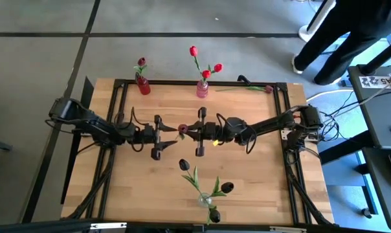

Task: Sort flowers into vase by color
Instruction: Put the bottom dark red flower into the red flower vase

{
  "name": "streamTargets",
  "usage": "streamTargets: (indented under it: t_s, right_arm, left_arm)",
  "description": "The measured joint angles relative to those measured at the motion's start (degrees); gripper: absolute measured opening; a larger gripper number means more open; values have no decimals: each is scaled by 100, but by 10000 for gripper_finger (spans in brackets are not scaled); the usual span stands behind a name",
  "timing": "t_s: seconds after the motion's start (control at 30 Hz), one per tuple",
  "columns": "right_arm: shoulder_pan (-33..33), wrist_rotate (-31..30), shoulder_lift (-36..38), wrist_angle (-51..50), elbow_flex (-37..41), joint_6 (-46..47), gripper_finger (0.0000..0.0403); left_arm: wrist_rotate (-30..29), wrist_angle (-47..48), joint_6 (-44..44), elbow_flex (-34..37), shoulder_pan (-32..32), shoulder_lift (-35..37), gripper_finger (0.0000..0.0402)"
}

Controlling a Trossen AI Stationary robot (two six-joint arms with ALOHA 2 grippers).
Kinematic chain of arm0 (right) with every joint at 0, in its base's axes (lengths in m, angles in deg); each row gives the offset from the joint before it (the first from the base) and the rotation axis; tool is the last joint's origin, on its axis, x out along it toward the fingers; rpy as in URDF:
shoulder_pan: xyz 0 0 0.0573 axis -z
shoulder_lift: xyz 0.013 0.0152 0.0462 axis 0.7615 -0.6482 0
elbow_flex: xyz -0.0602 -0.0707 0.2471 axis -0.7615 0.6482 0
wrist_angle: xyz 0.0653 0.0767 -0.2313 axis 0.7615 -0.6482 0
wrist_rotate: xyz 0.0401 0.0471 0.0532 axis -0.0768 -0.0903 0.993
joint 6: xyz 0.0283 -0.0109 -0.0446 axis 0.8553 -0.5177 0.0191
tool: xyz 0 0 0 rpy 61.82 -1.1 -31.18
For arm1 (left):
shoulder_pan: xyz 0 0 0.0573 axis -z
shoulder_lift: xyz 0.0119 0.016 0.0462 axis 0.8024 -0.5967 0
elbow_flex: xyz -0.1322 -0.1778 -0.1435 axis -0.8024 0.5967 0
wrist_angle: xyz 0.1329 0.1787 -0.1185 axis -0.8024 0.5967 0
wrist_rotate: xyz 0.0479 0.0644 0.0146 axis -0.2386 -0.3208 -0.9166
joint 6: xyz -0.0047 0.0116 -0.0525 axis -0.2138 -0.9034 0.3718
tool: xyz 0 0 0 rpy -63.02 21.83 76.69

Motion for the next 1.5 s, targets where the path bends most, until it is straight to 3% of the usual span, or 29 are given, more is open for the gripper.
streamTargets:
  t_s: [0.27, 0.43, 0.7, 0.83, 0.93, 1.0, 1.1, 1.3, 1.5]
  right_arm:
    - [1, -2, 6, -110, 0, -264, 4]
    - [-1, -28, 6, -152, 0, -202, 4]
    - [-1, -669, 3, -774, 0, -202, 5]
    - [-1, -754, 3, -777, 0, -139, 5]
    - [-1, -786, 3, -850, 0, -77, 20]
    - [-1, -807, 3, -932, 0, -76, 47]
    - [-1, -806, 3, -986, 0, -76, 105]
    - [-200, -1313, 457, -1088, 7, -269, 221]
    - [-781, -2017, 995, -1463, -7, -792, 280]
  left_arm:
    - [143, -317, -36, -75, -50, -330, 232]
    - [105, -288, -635, -595, -100, -690, 230]
    - [-95, -521, -750, -874, -175, -809, 201]
    - [-418, -509, -587, -874, -175, -809, 151]
    - [-481, -508, -557, -874, -171, -809, 82]
    - [-484, -490, -561, -874, -171, -809, 29]
    - [-576, -526, -608, -874, -171, -806, 14]
    - [-1702, -150, -1224, -880, -102, -380, 5]
    - [-4158, 652, -2688, -867, -114, 1080, 4]
